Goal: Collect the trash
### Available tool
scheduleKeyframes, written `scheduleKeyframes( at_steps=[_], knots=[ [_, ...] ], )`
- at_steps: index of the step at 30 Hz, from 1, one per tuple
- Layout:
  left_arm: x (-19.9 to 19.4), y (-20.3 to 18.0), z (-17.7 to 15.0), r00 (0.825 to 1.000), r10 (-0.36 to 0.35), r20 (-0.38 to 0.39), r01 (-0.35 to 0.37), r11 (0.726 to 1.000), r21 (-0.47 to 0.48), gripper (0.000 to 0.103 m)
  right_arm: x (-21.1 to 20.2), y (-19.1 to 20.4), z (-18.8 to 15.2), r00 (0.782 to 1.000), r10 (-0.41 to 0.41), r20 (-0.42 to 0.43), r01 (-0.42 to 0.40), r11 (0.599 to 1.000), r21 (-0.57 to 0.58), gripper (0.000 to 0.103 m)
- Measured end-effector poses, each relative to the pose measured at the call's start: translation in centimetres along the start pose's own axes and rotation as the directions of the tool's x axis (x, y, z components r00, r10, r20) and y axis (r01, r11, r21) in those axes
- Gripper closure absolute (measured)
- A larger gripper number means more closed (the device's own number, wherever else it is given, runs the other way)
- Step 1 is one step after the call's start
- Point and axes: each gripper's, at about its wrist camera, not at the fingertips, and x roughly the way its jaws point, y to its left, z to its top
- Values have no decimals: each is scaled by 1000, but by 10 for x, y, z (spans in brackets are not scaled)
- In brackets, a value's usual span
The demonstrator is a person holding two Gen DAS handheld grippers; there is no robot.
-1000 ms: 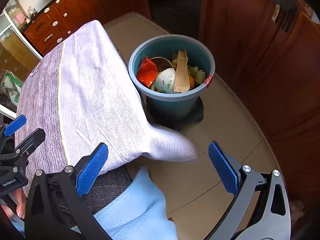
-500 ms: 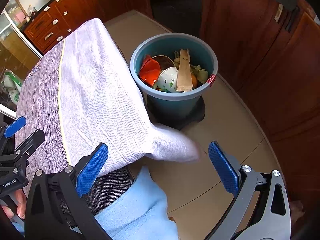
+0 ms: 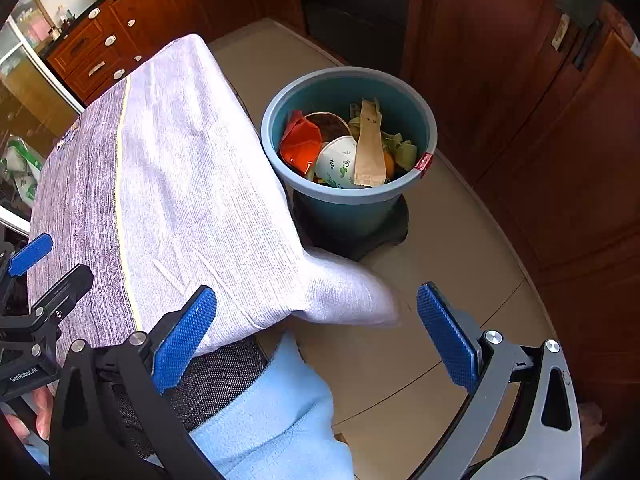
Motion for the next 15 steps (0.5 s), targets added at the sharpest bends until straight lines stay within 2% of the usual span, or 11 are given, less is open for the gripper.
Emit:
scheduleKeyframes(
  at_steps=[15],
  knots=[
    [3,-2,-3,1000,-8,-13,8,1000,14,4,0,-1,1,1000,-11,0,11,1000,4,7]
  ],
)
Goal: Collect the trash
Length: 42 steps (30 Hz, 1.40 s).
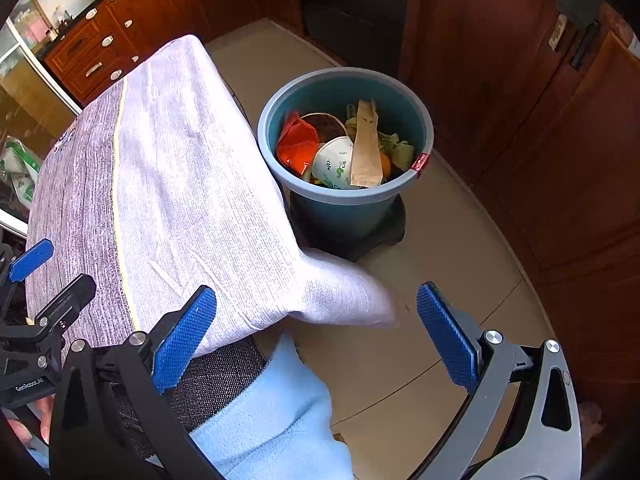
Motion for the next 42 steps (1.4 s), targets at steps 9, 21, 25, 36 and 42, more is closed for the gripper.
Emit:
scheduleKeyframes(
  at_steps=[9,21,25,36,42],
  knots=[
    [1,0,0,1000,-18,-7,18,1000,-2,4,-2,2,1,1000,-15,9,16,1000,-7,7],
    [-1,1,-1,1000,-16,-2,16,1000,-10,4,-3,3,2,999,-35,17,36,999,-7,7],
    [-1,1,-1,1000,-13,-2,13,1000,-11,4,-3,3,2,999,-37,14,37,999,-3,7],
    [0,1,-2,1000,-8,-4,7,1000,-10,4,-1,5,1,999,-42,5,42,999,-4,7],
    [1,2,-3,1000,-8,-7,8,1000,-15,4,1,6,2,999,-43,-2,43,999,-7,7]
  ],
)
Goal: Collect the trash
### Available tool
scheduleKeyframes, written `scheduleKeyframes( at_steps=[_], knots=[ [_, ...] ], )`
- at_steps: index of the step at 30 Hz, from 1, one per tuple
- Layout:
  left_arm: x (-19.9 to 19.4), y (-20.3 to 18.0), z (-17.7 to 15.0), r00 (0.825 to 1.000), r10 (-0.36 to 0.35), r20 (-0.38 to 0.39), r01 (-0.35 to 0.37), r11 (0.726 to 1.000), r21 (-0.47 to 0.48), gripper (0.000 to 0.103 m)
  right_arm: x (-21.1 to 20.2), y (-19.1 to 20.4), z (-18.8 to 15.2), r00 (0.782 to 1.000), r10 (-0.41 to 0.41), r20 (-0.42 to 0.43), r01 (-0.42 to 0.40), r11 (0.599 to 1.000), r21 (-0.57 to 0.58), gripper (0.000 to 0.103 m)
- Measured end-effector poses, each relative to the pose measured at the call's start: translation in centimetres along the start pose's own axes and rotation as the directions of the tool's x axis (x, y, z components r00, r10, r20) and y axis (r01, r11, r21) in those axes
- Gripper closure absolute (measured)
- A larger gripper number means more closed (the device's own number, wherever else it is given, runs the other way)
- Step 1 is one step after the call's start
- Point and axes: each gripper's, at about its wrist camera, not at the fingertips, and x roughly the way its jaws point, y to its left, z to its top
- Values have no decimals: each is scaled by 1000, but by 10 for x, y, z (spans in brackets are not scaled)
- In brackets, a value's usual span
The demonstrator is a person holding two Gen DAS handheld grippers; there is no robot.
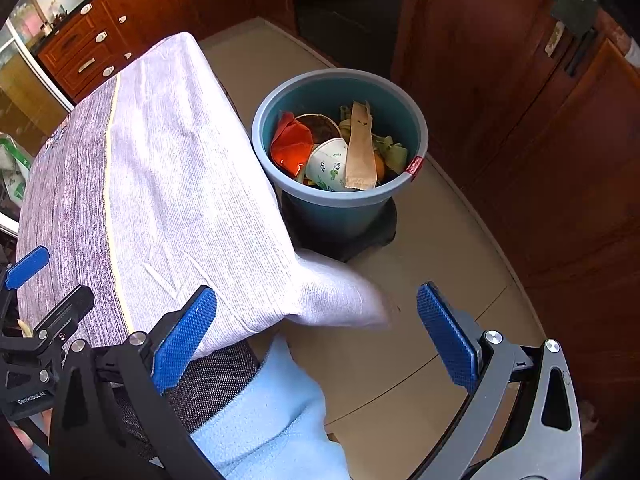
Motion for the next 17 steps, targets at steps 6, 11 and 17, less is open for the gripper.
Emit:
scheduleKeyframes(
  at_steps=[6,11,17],
  knots=[
    [0,1,0,1000,-3,2,3,1000,-9,4,1,0,0,1000,-3,-1,3,1000,2,7],
    [0,1,0,1000,-1,1,1,1000,-9,4,2,-1,1,1000,-6,-1,6,1000,6,7],
    [-1,1,0,1000,-3,3,3,1000,-7,4,2,-1,2,1000,2,1,-2,1000,5,7]
  ],
)
